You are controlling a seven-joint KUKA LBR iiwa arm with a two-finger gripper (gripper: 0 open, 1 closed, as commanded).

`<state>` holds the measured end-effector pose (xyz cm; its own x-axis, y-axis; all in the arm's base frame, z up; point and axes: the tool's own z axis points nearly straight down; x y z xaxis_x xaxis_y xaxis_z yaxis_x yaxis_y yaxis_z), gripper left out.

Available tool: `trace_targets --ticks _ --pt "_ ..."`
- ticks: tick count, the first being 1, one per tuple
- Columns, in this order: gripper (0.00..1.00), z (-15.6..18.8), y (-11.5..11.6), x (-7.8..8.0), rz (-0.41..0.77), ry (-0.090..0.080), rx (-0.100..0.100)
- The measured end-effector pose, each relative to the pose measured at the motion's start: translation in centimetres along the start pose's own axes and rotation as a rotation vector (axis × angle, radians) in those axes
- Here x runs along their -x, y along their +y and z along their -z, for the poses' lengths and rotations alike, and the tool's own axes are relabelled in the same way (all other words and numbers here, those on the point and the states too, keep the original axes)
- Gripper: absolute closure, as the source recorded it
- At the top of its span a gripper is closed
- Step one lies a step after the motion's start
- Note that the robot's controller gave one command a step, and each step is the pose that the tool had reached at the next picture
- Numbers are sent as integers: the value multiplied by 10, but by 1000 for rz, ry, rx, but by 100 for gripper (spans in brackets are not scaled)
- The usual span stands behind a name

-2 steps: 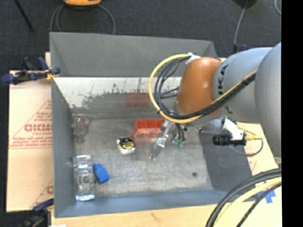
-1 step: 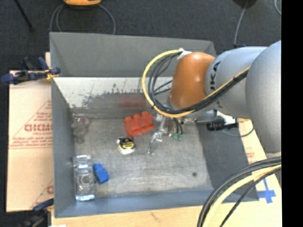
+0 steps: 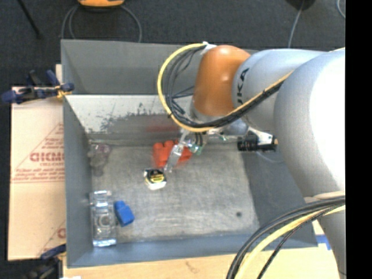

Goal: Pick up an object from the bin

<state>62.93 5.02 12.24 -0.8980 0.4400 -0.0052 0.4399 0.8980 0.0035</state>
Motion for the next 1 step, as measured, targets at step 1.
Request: trace_targets --ticks 1 --pt "0 -46 8 12 -29 -6 5"
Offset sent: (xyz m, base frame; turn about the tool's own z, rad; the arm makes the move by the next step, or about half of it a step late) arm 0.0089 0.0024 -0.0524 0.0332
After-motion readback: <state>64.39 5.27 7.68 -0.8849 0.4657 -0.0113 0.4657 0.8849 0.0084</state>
